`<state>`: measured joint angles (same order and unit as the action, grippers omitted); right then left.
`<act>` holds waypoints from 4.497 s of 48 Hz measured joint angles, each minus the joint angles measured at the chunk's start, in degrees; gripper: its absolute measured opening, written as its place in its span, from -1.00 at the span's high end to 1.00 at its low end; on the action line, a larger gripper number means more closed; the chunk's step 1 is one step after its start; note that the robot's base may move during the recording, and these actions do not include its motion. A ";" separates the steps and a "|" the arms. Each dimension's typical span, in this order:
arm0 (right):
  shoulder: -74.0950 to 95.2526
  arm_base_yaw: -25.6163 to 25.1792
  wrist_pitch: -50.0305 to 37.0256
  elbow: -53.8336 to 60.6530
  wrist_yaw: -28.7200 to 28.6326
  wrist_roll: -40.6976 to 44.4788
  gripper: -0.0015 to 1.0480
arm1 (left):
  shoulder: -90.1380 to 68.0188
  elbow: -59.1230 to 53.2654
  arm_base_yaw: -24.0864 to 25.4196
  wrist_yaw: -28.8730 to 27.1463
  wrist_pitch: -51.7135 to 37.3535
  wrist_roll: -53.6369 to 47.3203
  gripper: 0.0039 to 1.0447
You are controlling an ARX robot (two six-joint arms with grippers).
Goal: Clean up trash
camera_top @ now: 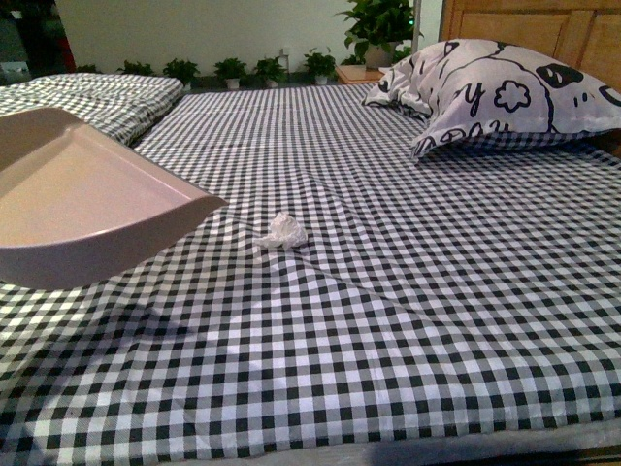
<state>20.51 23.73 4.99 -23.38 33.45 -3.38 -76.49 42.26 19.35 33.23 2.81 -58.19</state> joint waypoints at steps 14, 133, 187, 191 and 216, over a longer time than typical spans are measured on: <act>0.00 0.00 0.00 0.00 0.00 0.00 0.63 | -14.75 4.50 -6.32 -5.81 -9.25 -4.98 0.50; 0.00 0.00 0.00 0.00 0.00 0.00 0.63 | -30.14 25.31 -11.43 -9.64 14.58 -5.07 0.50; 0.00 0.00 0.00 0.00 0.00 0.00 0.63 | -30.16 25.16 -12.61 -10.73 15.67 -5.03 0.50; 0.00 0.00 0.00 0.00 0.00 0.00 0.63 | -30.14 25.16 -12.61 -10.73 15.67 -5.01 0.50; 33.81 -10.97 4.50 -12.02 -20.81 -7.21 0.63 | -30.16 25.16 -12.59 -10.75 15.69 -5.03 0.50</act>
<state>54.33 12.75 9.50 -35.40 12.64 -10.59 -106.65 67.42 6.76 22.48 18.50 -63.22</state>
